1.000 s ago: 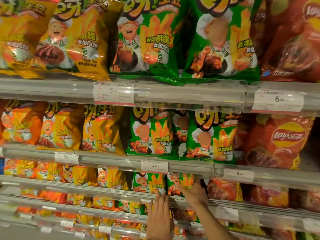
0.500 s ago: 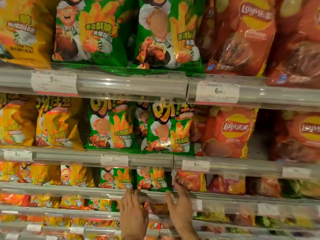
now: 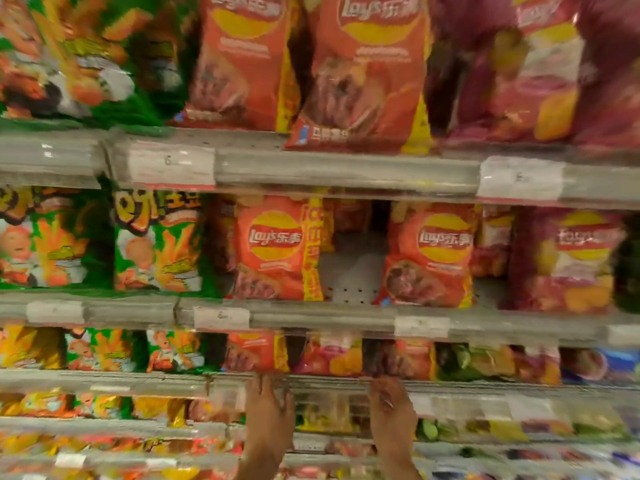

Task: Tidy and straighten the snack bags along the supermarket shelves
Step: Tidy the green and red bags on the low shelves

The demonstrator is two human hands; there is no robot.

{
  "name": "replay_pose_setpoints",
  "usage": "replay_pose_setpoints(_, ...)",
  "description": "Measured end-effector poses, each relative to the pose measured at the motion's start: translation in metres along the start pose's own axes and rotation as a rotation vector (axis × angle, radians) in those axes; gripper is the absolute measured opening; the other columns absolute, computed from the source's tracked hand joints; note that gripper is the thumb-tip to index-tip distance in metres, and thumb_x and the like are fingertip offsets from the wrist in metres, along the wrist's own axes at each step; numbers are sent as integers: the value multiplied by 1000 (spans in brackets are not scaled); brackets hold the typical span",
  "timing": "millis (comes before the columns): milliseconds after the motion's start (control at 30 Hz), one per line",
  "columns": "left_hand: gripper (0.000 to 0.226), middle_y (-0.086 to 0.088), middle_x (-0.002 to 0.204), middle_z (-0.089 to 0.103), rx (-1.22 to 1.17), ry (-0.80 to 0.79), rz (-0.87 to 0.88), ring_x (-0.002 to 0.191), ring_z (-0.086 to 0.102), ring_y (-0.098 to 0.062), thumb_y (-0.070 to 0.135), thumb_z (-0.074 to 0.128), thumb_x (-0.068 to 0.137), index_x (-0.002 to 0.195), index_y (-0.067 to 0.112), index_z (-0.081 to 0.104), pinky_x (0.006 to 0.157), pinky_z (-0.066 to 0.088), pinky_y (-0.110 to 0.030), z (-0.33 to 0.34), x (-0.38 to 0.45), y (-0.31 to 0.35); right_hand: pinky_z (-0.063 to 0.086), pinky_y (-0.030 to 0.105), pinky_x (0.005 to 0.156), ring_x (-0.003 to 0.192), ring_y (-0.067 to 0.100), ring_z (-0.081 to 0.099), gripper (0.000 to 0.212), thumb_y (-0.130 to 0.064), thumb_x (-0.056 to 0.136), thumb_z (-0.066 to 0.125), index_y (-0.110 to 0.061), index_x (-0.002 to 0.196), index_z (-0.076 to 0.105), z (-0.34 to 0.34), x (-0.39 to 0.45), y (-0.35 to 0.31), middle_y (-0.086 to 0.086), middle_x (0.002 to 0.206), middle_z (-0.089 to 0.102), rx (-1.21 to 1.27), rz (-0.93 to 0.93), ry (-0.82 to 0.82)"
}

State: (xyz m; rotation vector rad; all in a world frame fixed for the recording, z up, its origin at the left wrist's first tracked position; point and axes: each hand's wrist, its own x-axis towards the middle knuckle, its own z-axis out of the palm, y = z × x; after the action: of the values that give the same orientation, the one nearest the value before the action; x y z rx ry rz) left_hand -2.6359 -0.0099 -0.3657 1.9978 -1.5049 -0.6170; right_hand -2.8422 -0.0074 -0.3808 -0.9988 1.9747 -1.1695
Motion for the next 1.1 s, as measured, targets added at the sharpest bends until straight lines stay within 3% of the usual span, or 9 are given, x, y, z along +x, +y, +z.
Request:
replay_pose_setpoints(67, 38, -20, 126, 53, -45, 37, -1, 122, 45, -40, 14, 65, 90, 125, 2, 57, 103, 42, -46, 15, -7, 17, 58, 41, 80, 87, 29, 72, 18, -18, 92, 73, -13, 110, 72, -26, 8, 2, 4, 88, 73, -21, 6, 45)
replay_pose_setpoints(133, 35, -20, 117, 54, -57, 76, 12, 115, 48, -40, 9, 69, 86, 119, 0, 60, 98, 45, -47, 25, -11, 30, 56, 34, 76, 82, 24, 70, 22, -18, 92, 74, -13, 113, 71, -50, 16, 4, 3, 91, 74, -28, -7, 52)
replay_pose_setpoints(400, 50, -19, 131, 49, -58, 61, 0, 125, 44, -36, 16, 66, 91, 134, -2, 48, 107, 38, -45, 30, -4, 59, 47, 34, 93, 116, 29, 59, 41, -22, 95, 70, -6, 132, 62, -89, 59, 4, 10, 125, 64, -160, -119, 12)
replay_pose_setpoints(467, 54, -16, 134, 48, -96, 39, -6, 124, 48, -34, 19, 66, 92, 139, 1, 45, 105, 41, -45, 29, 3, 63, 46, 39, 98, 121, 32, 55, 51, -25, 93, 73, -5, 137, 58, -88, 70, 1, 12, 128, 61, -194, -131, 5)
replay_pose_setpoints(600, 59, -8, 115, 61, -165, -21, -23, 101, 61, -29, 33, 72, 88, 134, 10, 47, 80, 50, -35, 31, 19, 73, 41, 46, 108, 130, 35, 46, 84, -46, 82, 81, -5, 146, 44, -81, 92, -3, 16, 138, 53, -243, -111, -70)
replay_pose_setpoints(767, 81, -5, 116, 61, -191, -129, -45, 100, 61, -25, 42, 80, 79, 141, 13, 37, 81, 47, -32, 38, 43, 77, 37, 47, 116, 138, 35, 42, 122, -67, 61, 87, -14, 155, 30, -70, 112, -9, 12, 150, 47, -198, -18, -145)
replay_pose_setpoints(900, 71, 7, 96, 66, -286, -183, -63, 80, 59, -7, 39, 86, 73, 128, 17, 48, 74, 42, -22, 41, 57, 75, 43, 45, 113, 134, 29, 52, 117, -67, 54, 90, -18, 150, 44, -64, 131, -12, 9, 144, 57, -210, 54, -247)
replay_pose_setpoints(1000, 51, 10, 94, 70, -269, -252, -33, 94, 66, -14, 44, 86, 70, 110, 33, 56, 80, 44, -23, 42, 70, 72, 54, 41, 100, 113, 21, 67, 102, -85, 42, 80, -21, 121, 72, -63, 138, -17, 2, 120, 71, -297, 133, -353)
replay_pose_setpoints(1100, 55, 10, 103, 70, -352, -313, -34, 101, 62, -9, 40, 90, 64, 110, 33, 61, 92, 43, -22, 49, 80, 68, 56, 40, 97, 106, 21, 69, 97, -85, 41, 77, -20, 112, 76, -62, 140, -19, 2, 113, 74, -315, 154, -349)
